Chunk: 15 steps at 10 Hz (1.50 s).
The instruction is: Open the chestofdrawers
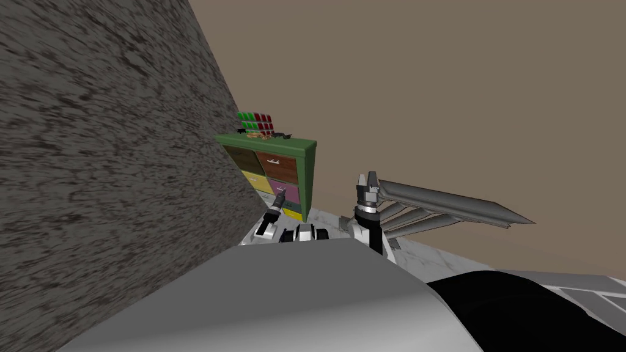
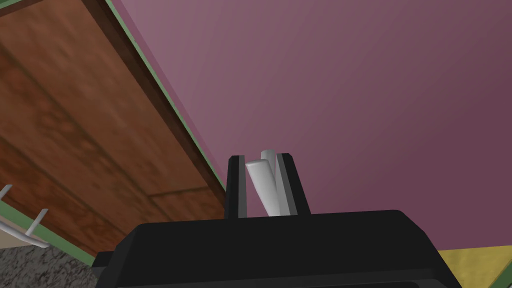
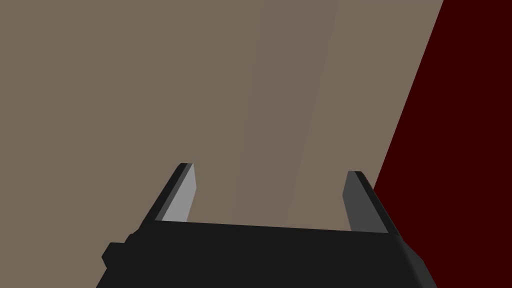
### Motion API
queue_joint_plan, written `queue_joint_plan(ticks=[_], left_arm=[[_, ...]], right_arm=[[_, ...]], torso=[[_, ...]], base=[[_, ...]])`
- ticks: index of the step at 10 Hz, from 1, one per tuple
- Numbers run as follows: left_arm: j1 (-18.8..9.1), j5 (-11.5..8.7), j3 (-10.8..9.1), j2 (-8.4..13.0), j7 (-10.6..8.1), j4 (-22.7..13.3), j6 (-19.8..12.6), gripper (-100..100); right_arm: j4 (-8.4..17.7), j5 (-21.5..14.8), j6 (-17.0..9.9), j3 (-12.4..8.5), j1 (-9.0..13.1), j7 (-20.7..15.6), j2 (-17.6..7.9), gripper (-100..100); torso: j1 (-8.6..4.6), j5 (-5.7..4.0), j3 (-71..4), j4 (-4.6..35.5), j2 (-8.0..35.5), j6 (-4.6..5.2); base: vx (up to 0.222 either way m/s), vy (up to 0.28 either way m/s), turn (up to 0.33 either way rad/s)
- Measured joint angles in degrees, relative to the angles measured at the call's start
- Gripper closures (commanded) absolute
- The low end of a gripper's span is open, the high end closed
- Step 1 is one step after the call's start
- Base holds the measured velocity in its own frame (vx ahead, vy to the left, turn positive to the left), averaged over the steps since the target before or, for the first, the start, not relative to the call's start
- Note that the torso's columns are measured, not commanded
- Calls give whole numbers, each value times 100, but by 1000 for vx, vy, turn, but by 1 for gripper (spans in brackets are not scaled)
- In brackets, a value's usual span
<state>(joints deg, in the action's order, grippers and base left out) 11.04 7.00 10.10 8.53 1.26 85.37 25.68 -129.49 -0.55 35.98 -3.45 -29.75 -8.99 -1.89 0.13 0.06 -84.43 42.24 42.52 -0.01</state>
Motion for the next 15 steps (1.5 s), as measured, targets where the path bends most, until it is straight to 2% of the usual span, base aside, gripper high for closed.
queue_joint_plan(ticks=[3, 7, 8, 15], left_arm=[[53, 5, 77, 87, -80, 205, -230, 100], [180, 12, 151, 156, -125, 361, -261, 100], [248, 15, 167, 183, -138, 438, -275, -100], [144, -36, 175, 397, -320, 1305, -1221, -100]], right_arm=[[1, 0, -1, 0, 1, 0, 0, 0], [1, 0, -1, 0, 2, 0, 0, 0], [1, 0, -1, 0, 2, 0, 0, 0], [0, 0, 0, 0, -1, 0, 0, 0]], torso=[[-3, -6, -1, 15, -2, -5], [5, -6, 4, 16, 5, -12], [-8, -9, 1, 19, 2, -6], [-12, -9, -2, 18, -3, -1]], base=[[-132, 61, -7], [-170, 64, 25], [-112, 26, 2], [-10, -7, -7]])
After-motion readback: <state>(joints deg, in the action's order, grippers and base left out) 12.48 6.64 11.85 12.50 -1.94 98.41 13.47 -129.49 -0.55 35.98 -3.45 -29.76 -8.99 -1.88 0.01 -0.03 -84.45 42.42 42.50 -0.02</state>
